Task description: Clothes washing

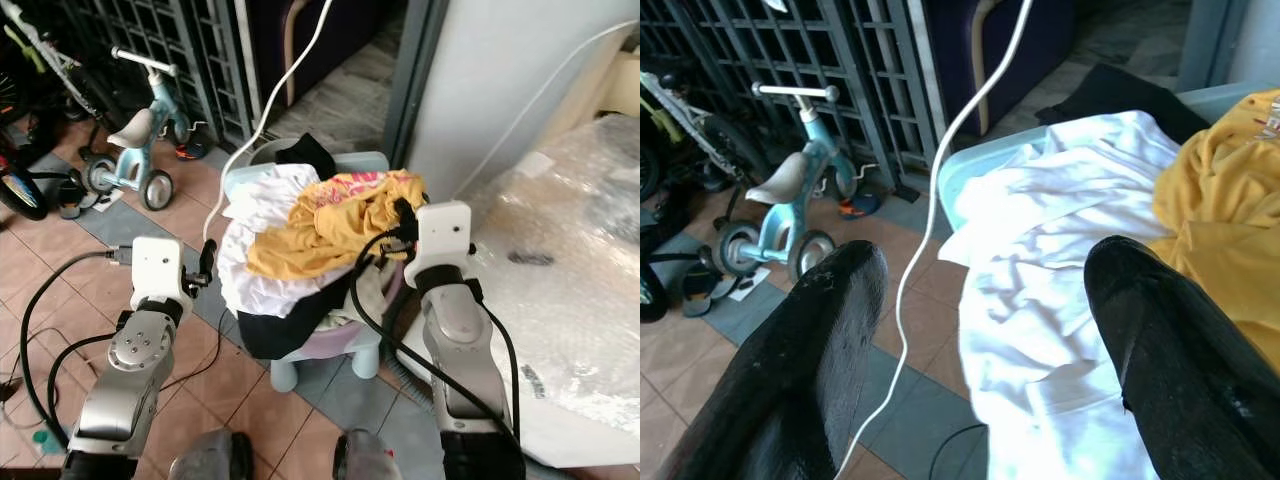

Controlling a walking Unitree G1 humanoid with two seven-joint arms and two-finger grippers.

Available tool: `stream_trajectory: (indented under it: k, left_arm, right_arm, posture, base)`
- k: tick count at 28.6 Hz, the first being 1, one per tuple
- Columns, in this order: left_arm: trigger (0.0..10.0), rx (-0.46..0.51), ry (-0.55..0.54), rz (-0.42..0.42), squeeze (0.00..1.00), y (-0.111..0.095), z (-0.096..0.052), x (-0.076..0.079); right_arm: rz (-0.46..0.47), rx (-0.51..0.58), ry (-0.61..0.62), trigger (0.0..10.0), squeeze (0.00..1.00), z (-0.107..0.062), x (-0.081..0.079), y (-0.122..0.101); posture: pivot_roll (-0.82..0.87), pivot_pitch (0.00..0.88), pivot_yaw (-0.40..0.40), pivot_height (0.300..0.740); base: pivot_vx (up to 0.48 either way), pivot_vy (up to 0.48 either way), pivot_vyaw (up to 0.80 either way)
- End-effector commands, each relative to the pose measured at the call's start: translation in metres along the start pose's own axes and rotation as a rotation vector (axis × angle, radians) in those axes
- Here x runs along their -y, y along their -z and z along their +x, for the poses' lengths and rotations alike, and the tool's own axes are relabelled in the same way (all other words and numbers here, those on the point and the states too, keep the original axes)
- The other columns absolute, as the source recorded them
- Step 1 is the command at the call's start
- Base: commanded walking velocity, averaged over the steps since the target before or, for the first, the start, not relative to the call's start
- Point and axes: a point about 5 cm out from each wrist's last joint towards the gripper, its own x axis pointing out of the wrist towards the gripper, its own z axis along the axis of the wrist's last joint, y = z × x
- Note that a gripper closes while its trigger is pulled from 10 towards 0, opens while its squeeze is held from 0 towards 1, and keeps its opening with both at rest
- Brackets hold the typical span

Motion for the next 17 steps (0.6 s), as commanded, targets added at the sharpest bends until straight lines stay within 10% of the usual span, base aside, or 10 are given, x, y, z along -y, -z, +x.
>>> stream_trajectory:
  k: [1, 6, 7, 8, 9, 17]
  left_arm:
    - [10.0, -0.008, 0.005, -0.005, 0.00, 0.003, 0.000, 0.003]
    - [10.0, -0.010, -0.017, -0.048, 0.00, 0.003, -0.001, 0.002]
    - [10.0, -0.010, -0.020, -0.049, 0.00, 0.004, -0.002, 0.002]
    - [10.0, -0.008, -0.024, -0.043, 0.00, 0.004, -0.002, 0.001]
    - [10.0, -0.008, -0.027, -0.040, 0.00, 0.004, -0.003, 0.001]
    - [10.0, 0.021, -0.076, -0.032, 0.00, 0.001, -0.005, -0.007]
  right_arm:
    - [-0.016, 0.046, 0.008, 0.0, 0.00, 0.001, 0.002, -0.009]
    - [-0.022, 0.063, -0.006, 0.0, 0.00, 0.004, 0.000, -0.012]
    - [-0.032, 0.071, -0.009, 1.8, 0.00, 0.004, 0.000, -0.013]
    - [-0.046, 0.079, -0.012, 7.8, 0.00, 0.005, -0.001, -0.015]
    - [-0.056, 0.090, -0.013, 10.0, 0.00, 0.004, -0.001, -0.017]
    - [-0.145, 0.180, 0.070, 10.0, 0.00, 0.001, 0.003, -0.034]
  posture:
    - [0.02, 0.075, 0.030, 0.728]
    - [0.02, 0.071, 0.026, 0.728]
    - [0.02, 0.072, 0.026, 0.728]
    - [0.02, 0.072, 0.026, 0.728]
    - [0.02, 0.072, 0.024, 0.728]
    - [0.01, 0.074, 0.024, 0.728]
  base:
    - [0.000, -0.379, -0.68]
    - [0.000, -0.220, -0.37]
    - [0.000, 0.000, 0.00]
    - [0.000, 0.000, 0.00]
    - [0.000, 0.000, 0.00]
    - [0.000, 0.000, 0.00]
